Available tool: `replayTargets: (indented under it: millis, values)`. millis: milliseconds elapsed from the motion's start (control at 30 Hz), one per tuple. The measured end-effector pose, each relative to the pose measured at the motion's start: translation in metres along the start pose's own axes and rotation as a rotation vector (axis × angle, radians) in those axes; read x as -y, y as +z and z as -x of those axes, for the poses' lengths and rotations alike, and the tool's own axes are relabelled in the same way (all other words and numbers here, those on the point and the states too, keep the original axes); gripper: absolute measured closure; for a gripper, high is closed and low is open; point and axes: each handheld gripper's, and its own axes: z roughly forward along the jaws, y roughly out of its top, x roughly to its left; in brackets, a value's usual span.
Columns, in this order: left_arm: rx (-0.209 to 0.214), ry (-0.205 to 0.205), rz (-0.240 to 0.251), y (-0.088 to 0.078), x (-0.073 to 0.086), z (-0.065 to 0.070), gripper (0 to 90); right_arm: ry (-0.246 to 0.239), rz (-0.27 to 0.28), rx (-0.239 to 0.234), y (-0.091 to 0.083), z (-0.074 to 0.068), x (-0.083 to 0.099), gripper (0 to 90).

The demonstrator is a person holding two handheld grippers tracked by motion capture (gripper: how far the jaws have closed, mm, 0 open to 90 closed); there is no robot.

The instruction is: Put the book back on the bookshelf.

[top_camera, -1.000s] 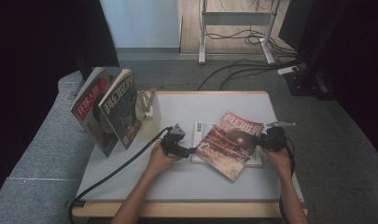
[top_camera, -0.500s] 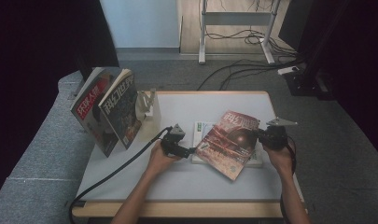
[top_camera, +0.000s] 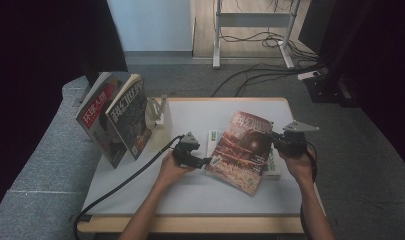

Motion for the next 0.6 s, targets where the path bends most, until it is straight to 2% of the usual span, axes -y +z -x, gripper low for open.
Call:
replayTargets:
  millis: [167, 267, 333, 400, 433, 467, 533, 600]
  values:
    - [0.027, 0.007, 0.004, -0.001, -0.001, 0.001, 22.9, -0.036, 0.019, -0.049, 0.001, -0.015, -0.011, 81.0]
    - [0.023, 0.024, -0.007, -0.002, -0.001, 0.002, 26.1, -0.066, 0.016, -0.044, 0.002, -0.023, -0.017, 81.0]
    - [0.019, 0.052, -0.024, -0.003, -0.004, 0.004, 26.9, -0.073, 0.013, -0.049, 0.002, -0.025, -0.02, 81.0]
    - [0.073, 0.047, -0.017, -0.003, -0.008, 0.006, 27.2, -0.074, 0.02, -0.054, 0.001, -0.025, -0.02, 81.2]
    - [0.079, 0.052, -0.017, -0.002, -0.01, 0.008, 28.2, -0.075, 0.025, -0.058, 0.0, -0.025, -0.02, 81.4]
    - [0.075, 0.059, -0.011, -0.001, -0.011, 0.011, 28.5, -0.073, 0.032, -0.063, 0.0, -0.025, -0.021, 81.4]
    - [0.087, 0.073, -0.029, 0.002, -0.015, 0.014, 29.3, -0.078, 0.036, -0.068, -0.002, -0.027, -0.022, 81.4]
    - [0.08, 0.094, -0.044, 0.006, -0.019, 0.018, 30.5, -0.082, 0.038, -0.07, -0.003, -0.028, -0.023, 81.3]
